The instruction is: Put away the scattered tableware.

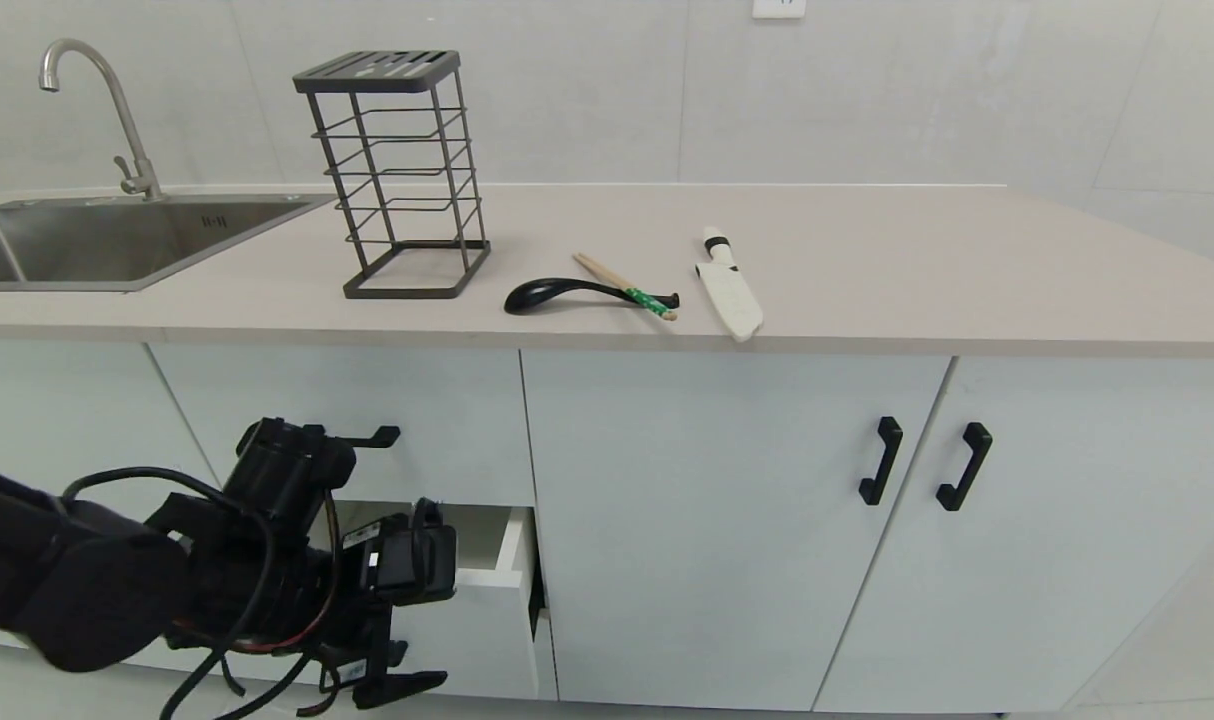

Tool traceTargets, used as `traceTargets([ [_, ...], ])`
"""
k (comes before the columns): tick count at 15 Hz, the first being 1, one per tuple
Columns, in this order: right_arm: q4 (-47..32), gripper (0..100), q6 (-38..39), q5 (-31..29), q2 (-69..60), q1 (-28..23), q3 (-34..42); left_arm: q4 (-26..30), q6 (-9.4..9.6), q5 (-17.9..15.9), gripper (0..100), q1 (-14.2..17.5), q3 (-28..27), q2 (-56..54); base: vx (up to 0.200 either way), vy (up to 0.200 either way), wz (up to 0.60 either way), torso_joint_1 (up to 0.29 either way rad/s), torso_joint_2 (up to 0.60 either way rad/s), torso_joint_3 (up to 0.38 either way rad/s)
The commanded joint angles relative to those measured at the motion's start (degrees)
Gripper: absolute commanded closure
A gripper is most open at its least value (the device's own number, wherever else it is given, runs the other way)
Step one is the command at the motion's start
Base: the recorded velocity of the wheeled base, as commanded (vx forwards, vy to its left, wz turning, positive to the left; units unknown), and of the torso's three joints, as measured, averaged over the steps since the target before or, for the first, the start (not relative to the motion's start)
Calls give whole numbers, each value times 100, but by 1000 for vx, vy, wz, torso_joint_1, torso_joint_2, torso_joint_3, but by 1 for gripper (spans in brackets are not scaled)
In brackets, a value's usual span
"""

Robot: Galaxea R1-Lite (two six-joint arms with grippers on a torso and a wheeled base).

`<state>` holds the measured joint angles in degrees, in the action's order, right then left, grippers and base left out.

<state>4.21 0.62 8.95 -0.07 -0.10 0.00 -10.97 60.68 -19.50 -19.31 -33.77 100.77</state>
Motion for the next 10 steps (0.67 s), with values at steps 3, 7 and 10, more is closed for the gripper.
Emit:
traceTargets([
  [3, 1, 100, -1, 2, 7, 1, 0, -37, 14, 114, 0, 340, -323, 1129, 0, 0, 0, 0, 0, 0],
  [7, 1, 100, -1, 2, 7, 1, 0, -239, 101, 254, 0, 586, -394, 1560, 0, 0, 0, 0, 0, 0],
  [10, 1, 100, -1, 2, 7, 1, 0, -195, 497, 237, 0, 586, 125, 1217, 0, 0, 0, 0, 0, 0],
])
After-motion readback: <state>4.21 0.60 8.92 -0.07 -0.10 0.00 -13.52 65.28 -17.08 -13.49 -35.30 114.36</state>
